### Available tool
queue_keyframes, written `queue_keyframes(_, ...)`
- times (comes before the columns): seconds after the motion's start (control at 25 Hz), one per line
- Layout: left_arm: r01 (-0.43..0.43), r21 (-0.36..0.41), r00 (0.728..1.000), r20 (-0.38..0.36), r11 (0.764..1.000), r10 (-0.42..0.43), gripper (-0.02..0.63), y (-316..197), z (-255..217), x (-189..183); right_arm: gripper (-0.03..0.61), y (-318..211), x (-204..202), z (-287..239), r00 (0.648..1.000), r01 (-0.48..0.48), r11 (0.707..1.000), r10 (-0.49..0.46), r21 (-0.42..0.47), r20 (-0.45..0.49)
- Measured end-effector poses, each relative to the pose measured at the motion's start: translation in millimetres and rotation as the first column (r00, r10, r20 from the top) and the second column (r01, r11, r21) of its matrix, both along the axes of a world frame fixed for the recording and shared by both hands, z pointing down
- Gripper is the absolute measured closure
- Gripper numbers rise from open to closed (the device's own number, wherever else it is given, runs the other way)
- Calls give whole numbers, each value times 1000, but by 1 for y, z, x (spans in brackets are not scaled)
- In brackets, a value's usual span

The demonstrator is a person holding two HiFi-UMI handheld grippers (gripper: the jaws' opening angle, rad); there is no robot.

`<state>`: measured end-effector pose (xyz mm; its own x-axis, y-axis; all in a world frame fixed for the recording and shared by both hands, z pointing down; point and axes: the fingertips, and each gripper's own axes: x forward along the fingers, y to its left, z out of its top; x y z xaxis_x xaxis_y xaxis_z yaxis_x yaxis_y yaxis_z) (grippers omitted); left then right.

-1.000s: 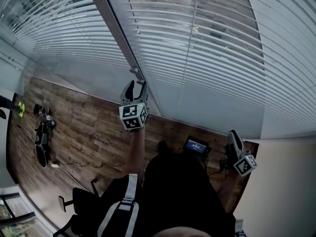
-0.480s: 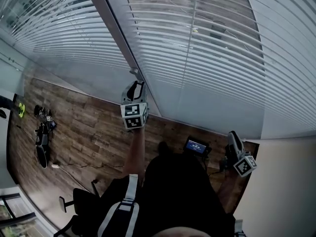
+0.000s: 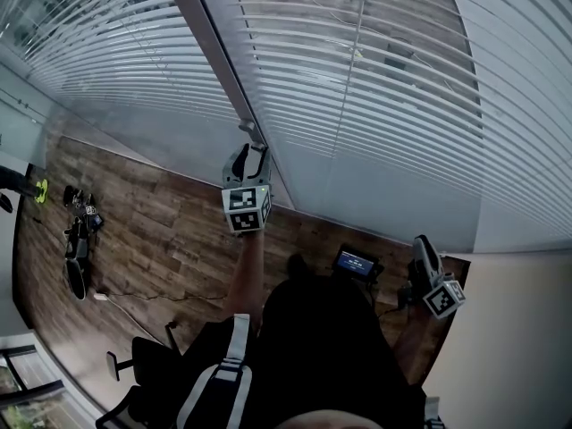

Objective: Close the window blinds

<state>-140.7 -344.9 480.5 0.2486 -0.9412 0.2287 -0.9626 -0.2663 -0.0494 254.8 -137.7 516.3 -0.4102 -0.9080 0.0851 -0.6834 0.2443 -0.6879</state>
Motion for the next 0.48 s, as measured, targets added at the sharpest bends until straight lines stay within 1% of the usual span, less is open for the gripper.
queue_keyframes(0.04,-6,-9,992,-128,1000,5,422,1,0,-2,488,0,0,0,1000,0,1000,0,1,-2)
queue_keyframes(0.08,-13,-12,971,-239,1000,10,422,1,-1,-4,488,-1,1,1,1000,-1,1000,1,0,-6)
queue_keyframes(0.12,-19,-8,944,-330,1000,15,422,1,-2,-6,488,-1,1,1,1000,-2,1000,2,0,-10)
queue_keyframes(0.16,-26,-5,915,-402,1000,22,422,0,-3,-7,488,-1,2,1,1000,-3,1000,3,-1,-12)
queue_keyframes(0.2,-35,-5,889,-457,999,28,422,-1,-4,-8,488,0,3,2,1000,-5,1000,5,-4,-16)
queue_keyframes(0.24,-45,-11,871,-491,999,33,436,-2,-3,-9,488,0,4,4,1000,-7,1000,7,-7,-20)
queue_keyframes(0.28,-52,-19,866,-499,998,36,477,-3,-3,-8,488,1,4,4,1000,-9,1000,8,-8,-20)
queue_keyframes(0.32,-56,-26,875,-483,998,36,479,-4,-3,-8,488,0,3,2,1000,-8,1000,7,-5,-14)
queue_keyframes(0.36,-56,-32,896,-443,998,36,480,-4,-3,-8,488,0,0,-1,1000,-5,1000,5,-1,-7)
queue_keyframes(0.4,-52,-38,925,-378,998,33,480,-3,-3,-7,488,-1,-1,-4,1000,-4,1000,4,3,-2)
queue_keyframes(0.44,-43,-43,957,-287,998,29,480,-3,-2,-5,488,-2,-2,-6,1000,-4,1000,4,5,-1)
queue_keyframes(0.48,-31,-47,984,-174,998,22,480,-3,-2,-4,488,-2,-2,-7,1000,-5,1000,5,7,-2)
